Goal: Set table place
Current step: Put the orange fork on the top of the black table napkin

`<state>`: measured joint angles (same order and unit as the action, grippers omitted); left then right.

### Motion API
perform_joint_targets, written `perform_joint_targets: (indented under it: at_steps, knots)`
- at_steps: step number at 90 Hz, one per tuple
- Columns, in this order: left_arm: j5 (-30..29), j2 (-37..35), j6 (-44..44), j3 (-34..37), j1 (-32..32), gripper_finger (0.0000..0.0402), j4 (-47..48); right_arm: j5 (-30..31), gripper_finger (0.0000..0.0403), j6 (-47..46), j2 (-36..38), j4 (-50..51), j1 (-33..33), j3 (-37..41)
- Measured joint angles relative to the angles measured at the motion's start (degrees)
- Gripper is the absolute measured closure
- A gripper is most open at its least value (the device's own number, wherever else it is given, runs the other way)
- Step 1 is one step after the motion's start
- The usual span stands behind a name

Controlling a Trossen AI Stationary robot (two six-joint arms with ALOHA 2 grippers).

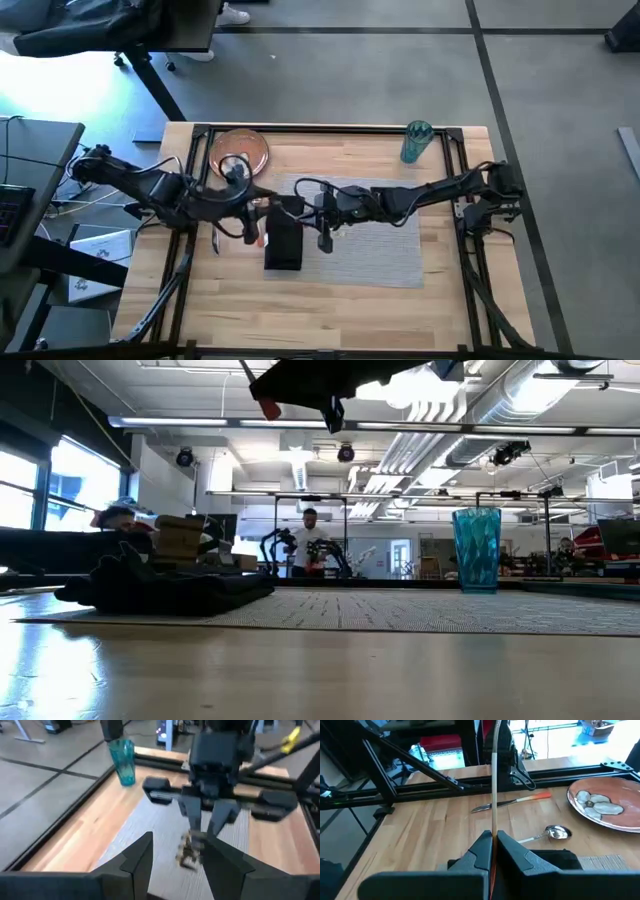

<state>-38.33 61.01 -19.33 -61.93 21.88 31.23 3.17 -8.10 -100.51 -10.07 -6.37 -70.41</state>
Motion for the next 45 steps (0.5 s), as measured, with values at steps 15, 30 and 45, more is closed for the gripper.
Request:
perform_joint_targets:
  at_steps: [15, 30, 45]
  knots:
    - [-1.2, 0.0, 1.4, 0.0, -0.5, 0.0259, -2.3, 0.0, 0.0403, 0.0, 0.0, 0.0, 0.0, 0.0]
    - [-1.2, 0.1, 1.4, 0.0, -1.5, 0.0268, -2.8, 0.1, 0.0403, 0.0, 0.0, -0.5, 0.0, 0.0]
    - [-1.3, 0.1, 5.5, 0.0, -2.9, 0.0272, -7.5, 0.3, 0.0403, 0.0, -0.2, -1.1, 0.0, 0.0]
